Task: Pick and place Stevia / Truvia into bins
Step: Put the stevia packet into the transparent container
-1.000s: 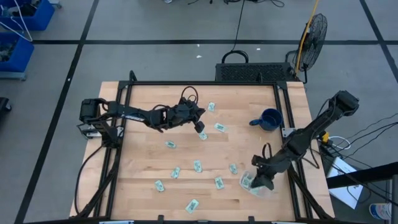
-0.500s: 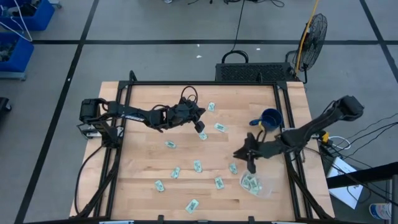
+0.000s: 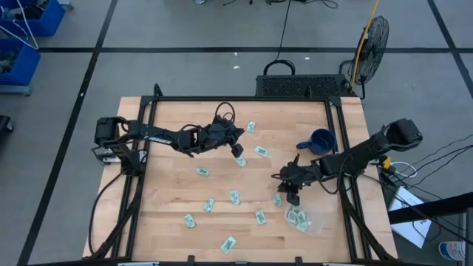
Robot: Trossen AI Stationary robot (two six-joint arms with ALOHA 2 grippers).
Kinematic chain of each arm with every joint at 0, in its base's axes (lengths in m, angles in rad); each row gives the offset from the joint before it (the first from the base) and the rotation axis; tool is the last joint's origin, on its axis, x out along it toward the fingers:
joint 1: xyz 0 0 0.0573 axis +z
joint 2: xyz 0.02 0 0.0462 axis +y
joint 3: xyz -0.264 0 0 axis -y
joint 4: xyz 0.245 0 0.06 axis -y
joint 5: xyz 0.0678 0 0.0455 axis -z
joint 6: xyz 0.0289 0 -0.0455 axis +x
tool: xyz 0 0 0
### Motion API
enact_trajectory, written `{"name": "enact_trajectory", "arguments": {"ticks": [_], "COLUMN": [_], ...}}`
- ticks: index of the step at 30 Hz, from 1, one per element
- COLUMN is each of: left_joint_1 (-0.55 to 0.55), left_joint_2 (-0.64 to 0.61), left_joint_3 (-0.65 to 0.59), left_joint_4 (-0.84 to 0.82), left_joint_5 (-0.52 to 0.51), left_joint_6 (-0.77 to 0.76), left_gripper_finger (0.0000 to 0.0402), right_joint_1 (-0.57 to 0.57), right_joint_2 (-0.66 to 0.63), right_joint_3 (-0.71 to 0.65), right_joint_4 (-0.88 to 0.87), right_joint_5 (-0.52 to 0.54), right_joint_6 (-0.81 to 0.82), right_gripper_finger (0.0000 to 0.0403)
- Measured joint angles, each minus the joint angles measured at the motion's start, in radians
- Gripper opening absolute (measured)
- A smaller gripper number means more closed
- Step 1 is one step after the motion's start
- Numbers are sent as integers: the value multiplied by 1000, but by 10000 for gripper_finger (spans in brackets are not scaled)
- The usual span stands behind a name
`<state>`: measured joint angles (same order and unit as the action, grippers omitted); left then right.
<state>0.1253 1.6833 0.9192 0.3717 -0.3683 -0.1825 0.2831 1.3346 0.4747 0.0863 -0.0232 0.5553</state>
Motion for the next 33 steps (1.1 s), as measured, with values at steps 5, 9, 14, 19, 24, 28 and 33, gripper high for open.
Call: {"name": "enact_trajectory", "arguments": {"ticks": [5, 9, 14, 19, 24, 28, 33], "left_joint_1": [0, 0, 0, 0, 0, 0, 0], "left_joint_2": [0, 0, 0, 0, 0, 0, 0], "left_joint_3": [0, 0, 0, 0, 0, 0, 0], "left_joint_4": [-1, -4, -4, -5, -5, -4, -4], "left_joint_5": [0, 0, 0, 0, 0, 0, 0], "left_joint_6": [0, 0, -2, -3, -3, -3, -3], "left_gripper_finger": [35, 35, 35, 35, 35, 35, 35], "right_joint_1": [-5, -1, -2, -2, -10, -15, -12], "right_joint_2": [26, 52, 92, 112, 85, 70, 76], "right_joint_3": [0, 0, 1, 1, 0, 0, 0], "right_joint_4": [7, 11, 33, 81, 65, 66, 72], "right_joint_5": [-49, -57, -55, -58, -60, -61, -61], "right_joint_6": [-18, -22, -26, -25, 61, 146, 214], "right_gripper_finger": [59, 59, 59, 59, 59, 59, 59]}}
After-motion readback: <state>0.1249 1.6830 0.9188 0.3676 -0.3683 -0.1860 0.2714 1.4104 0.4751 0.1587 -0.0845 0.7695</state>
